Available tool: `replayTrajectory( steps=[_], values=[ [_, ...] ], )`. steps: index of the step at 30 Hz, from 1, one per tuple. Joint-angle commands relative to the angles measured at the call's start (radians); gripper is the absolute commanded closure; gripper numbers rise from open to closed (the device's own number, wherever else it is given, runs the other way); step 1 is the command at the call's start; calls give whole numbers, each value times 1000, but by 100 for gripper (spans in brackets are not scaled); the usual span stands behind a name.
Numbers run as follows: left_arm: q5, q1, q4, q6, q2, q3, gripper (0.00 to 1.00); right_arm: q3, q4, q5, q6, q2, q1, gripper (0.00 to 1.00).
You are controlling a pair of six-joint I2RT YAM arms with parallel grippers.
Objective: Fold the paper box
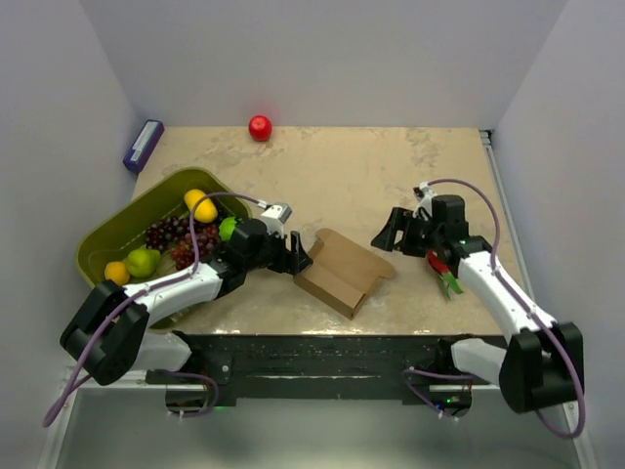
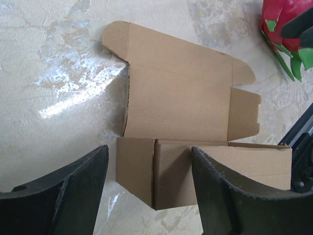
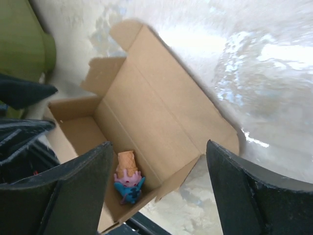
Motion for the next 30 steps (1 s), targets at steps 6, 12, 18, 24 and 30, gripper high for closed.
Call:
replayTrajectory(
  steps=[6,12,18,24,30],
  values=[
    [5,-2,15,18,-7,6,28,-124,-188,121,142,-236,12,39],
    [2,-1,17,15,-5,11,28,-209,-207,95,201,-325,50,57],
    [5,-1,17,13,-4,11,28,-258,-112,144,286,-285,165,71],
    [6,-2,13,13,-4,14,28,-267,17,201,363,-190,283,76],
    [8,-1,12,13,-4,15,28,-252,103,242,366,-155,293,80]
  ],
)
